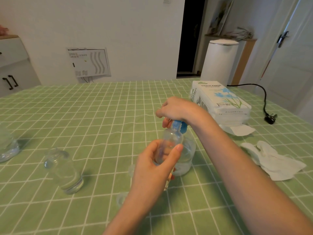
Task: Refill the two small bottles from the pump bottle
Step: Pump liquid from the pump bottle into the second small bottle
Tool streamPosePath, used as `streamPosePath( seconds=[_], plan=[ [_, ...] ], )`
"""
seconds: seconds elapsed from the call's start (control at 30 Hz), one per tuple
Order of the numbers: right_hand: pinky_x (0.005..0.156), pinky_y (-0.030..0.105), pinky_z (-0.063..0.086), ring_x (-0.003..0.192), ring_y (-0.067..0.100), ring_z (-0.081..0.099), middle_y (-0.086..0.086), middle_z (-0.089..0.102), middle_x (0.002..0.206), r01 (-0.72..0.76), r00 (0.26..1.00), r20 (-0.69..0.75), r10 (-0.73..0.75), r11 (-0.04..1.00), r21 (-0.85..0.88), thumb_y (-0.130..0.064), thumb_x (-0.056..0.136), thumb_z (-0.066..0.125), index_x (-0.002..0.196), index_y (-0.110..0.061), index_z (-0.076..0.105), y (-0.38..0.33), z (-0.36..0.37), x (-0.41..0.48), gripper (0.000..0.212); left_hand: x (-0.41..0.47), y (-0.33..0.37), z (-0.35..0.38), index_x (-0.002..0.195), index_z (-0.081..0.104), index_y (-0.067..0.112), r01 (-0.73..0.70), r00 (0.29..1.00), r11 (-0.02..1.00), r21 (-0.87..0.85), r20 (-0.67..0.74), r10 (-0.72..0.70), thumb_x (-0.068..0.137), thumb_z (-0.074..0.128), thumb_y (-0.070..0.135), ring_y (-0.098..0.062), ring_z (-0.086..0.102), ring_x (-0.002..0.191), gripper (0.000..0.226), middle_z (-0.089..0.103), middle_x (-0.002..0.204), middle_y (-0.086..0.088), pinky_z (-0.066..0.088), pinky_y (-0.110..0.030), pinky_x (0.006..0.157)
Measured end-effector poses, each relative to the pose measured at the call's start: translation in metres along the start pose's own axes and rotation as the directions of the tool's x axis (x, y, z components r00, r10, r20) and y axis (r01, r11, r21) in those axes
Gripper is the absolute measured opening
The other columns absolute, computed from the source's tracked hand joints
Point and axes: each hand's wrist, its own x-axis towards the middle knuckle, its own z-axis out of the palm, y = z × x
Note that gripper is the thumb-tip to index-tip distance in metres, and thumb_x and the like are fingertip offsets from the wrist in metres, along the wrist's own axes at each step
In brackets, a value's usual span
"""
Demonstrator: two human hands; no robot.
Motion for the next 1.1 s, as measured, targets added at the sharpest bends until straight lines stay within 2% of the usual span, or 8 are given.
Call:
streamPosePath(
  seconds=[0.07, 0.17, 0.23, 0.33, 0.53, 0.73, 0.97, 1.1],
  plan=[
    [0.068, 0.031, 0.047, 0.097, 0.030, 0.066, 0.016, 0.069, 0.107, -0.003, 1.000, 0.005, 0.003, 1.000, -0.003, -0.026, 0.090, 0.052, 0.113, -0.001, 0.058, 0.000, 0.002, 0.000, 0.034, -0.001, -0.001, 0.000, 0.081, 0.066, 0.018, 0.001, 1.000, 1.000, 0.005, -0.005, -0.001, 0.058, 0.065, 0.053, -0.003, 0.053, 0.052, 0.042, 0.063, 0.062, 0.008, 0.046, -0.016, 0.046],
    [0.084, 0.037, 0.052, 0.100, 0.031, 0.066, 0.016, 0.069, 0.105, 0.011, 1.000, -0.005, -0.011, 1.000, -0.009, -0.026, 0.090, 0.052, 0.112, -0.001, 0.058, 0.000, 0.000, -0.002, 0.034, 0.000, 0.000, 0.000, 0.083, 0.066, 0.017, -0.004, 1.000, 1.000, 0.003, -0.011, 0.004, 0.059, 0.065, 0.050, -0.003, 0.052, 0.051, 0.041, 0.062, 0.062, 0.007, 0.046, -0.017, 0.046],
    [0.087, 0.040, 0.051, 0.097, 0.031, 0.066, 0.016, 0.069, 0.104, 0.032, 0.999, -0.026, -0.032, 0.999, -0.026, -0.026, 0.091, 0.052, 0.111, 0.000, 0.059, -0.002, -0.004, -0.001, 0.034, 0.001, 0.001, 0.000, 0.083, 0.066, 0.017, -0.012, 1.000, 1.000, -0.003, -0.005, 0.012, 0.060, 0.065, 0.049, -0.003, 0.053, 0.052, 0.039, 0.063, 0.062, 0.007, 0.047, -0.017, 0.046],
    [0.079, 0.035, 0.050, 0.085, 0.025, 0.063, 0.017, 0.070, 0.105, 0.051, 0.997, -0.047, -0.054, 0.997, -0.063, -0.027, 0.091, 0.053, 0.110, 0.000, 0.061, -0.004, -0.008, -0.001, 0.034, 0.001, 0.003, 0.001, 0.082, 0.066, 0.018, -0.027, 1.000, 1.000, -0.004, -0.001, 0.027, 0.061, 0.065, 0.049, -0.002, 0.054, 0.054, 0.038, 0.064, 0.064, 0.007, 0.047, -0.017, 0.048],
    [0.075, 0.033, 0.048, 0.099, 0.029, 0.066, 0.015, 0.070, 0.107, 0.027, 0.999, -0.019, -0.027, 0.999, -0.037, -0.026, 0.090, 0.052, 0.112, -0.002, 0.059, -0.003, -0.006, -0.001, 0.033, 0.001, 0.002, 0.001, 0.080, 0.066, 0.019, -0.014, 1.000, 1.000, -0.019, -0.004, 0.014, 0.062, 0.065, 0.047, -0.003, 0.054, 0.053, 0.033, 0.064, 0.063, 0.007, 0.046, -0.016, 0.046],
    [0.060, 0.028, 0.042, 0.081, 0.024, 0.059, 0.015, 0.069, 0.107, -0.001, 1.000, 0.024, 0.002, 1.000, -0.026, -0.025, 0.090, 0.052, 0.108, -0.004, 0.062, -0.001, -0.001, -0.002, 0.030, -0.001, 0.000, 0.001, 0.082, 0.066, 0.016, -0.004, 1.000, 1.000, -0.014, -0.001, 0.004, 0.060, 0.065, 0.049, -0.003, 0.051, 0.051, 0.040, 0.062, 0.063, 0.006, 0.044, -0.016, 0.043],
    [0.072, 0.032, 0.049, 0.084, 0.023, 0.060, 0.014, 0.070, 0.108, 0.009, 1.000, 0.009, -0.009, 0.999, -0.044, -0.027, 0.090, 0.052, 0.112, -0.004, 0.061, -0.001, -0.005, -0.001, 0.033, 0.001, 0.000, 0.000, 0.080, 0.065, 0.019, -0.031, 0.999, 1.000, 0.003, 0.006, 0.031, 0.064, 0.065, 0.047, -0.002, 0.053, 0.053, 0.033, 0.064, 0.062, 0.009, 0.045, -0.016, 0.048],
    [0.090, 0.040, 0.050, 0.084, 0.024, 0.061, 0.016, 0.069, 0.109, 0.028, 1.000, -0.010, -0.028, 0.997, -0.065, -0.028, 0.090, 0.052, 0.113, -0.001, 0.061, -0.005, -0.009, -0.002, 0.036, 0.002, 0.001, -0.001, 0.082, 0.066, 0.022, -0.047, 0.999, 0.999, 0.009, 0.021, 0.047, 0.065, 0.064, 0.048, 0.001, 0.056, 0.054, 0.031, 0.066, 0.064, 0.012, 0.045, -0.014, 0.050]
  ],
)
